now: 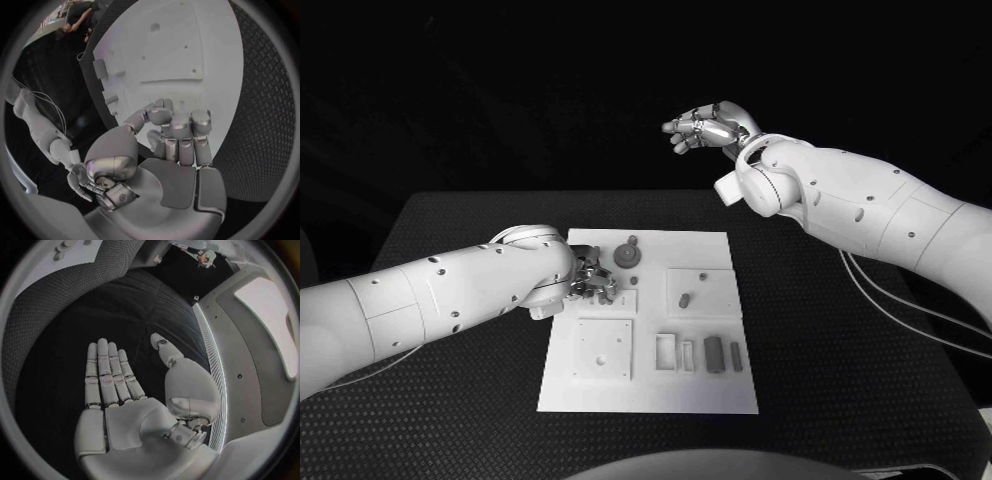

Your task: Assemble the parts on the task board

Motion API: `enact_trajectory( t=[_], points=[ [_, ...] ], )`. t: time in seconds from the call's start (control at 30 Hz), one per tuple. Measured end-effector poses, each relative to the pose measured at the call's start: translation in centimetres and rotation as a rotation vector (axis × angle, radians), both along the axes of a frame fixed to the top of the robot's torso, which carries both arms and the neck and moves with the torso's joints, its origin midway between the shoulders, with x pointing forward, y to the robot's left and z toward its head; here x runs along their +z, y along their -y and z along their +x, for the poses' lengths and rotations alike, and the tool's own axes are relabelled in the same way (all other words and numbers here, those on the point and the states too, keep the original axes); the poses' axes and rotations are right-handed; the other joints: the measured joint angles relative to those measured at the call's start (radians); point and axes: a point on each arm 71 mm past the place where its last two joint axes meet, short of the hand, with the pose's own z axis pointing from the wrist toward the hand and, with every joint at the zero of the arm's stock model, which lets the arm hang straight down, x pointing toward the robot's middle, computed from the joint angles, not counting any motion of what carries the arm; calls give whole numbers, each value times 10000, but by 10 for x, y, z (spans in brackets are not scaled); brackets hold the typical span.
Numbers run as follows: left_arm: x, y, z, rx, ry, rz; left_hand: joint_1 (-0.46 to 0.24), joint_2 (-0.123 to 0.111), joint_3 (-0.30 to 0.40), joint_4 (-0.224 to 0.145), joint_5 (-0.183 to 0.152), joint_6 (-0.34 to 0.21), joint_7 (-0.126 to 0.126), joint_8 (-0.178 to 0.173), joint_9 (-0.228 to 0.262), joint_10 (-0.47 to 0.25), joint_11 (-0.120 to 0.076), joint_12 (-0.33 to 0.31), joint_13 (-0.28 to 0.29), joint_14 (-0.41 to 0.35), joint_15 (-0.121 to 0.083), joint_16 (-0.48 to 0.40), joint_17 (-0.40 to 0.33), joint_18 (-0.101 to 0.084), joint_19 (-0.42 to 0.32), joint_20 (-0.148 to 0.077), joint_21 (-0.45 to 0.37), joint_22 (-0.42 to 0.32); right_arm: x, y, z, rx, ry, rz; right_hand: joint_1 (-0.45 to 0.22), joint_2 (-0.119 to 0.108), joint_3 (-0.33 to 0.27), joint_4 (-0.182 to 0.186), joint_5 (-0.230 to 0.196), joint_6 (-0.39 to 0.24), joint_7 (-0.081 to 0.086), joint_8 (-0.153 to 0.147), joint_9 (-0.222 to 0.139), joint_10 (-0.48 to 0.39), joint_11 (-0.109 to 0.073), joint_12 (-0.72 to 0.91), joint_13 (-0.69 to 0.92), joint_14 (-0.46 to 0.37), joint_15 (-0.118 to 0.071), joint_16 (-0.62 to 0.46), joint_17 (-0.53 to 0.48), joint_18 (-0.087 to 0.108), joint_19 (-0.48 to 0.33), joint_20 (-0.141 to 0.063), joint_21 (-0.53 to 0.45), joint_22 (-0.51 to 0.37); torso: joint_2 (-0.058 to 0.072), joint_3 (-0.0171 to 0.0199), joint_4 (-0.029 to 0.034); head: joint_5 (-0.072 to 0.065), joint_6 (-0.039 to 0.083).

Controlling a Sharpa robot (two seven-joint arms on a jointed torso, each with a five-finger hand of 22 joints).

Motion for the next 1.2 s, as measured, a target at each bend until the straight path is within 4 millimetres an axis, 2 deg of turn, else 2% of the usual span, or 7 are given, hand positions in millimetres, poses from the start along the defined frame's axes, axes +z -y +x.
enact_trajectory(
  t=[1.2],
  points=[
    [0, 3, -2, -245, 431, 182, 0, 1, 17, 21, -167, 19, -16, -9, 91, 0, 0, 43, -21, 0, 0, 77, -71, -67, 1, 1, 40, -5, -3, 0, -1, 16, -55, -2, 0, 0, -27, 27, -1, 0, 0, 0, -18, 0, 0, -39, -51, 1, -1, 0, -7, 2, -38, 37, 0, 0, 3, 7, -7, 30, -36]
  ],
)
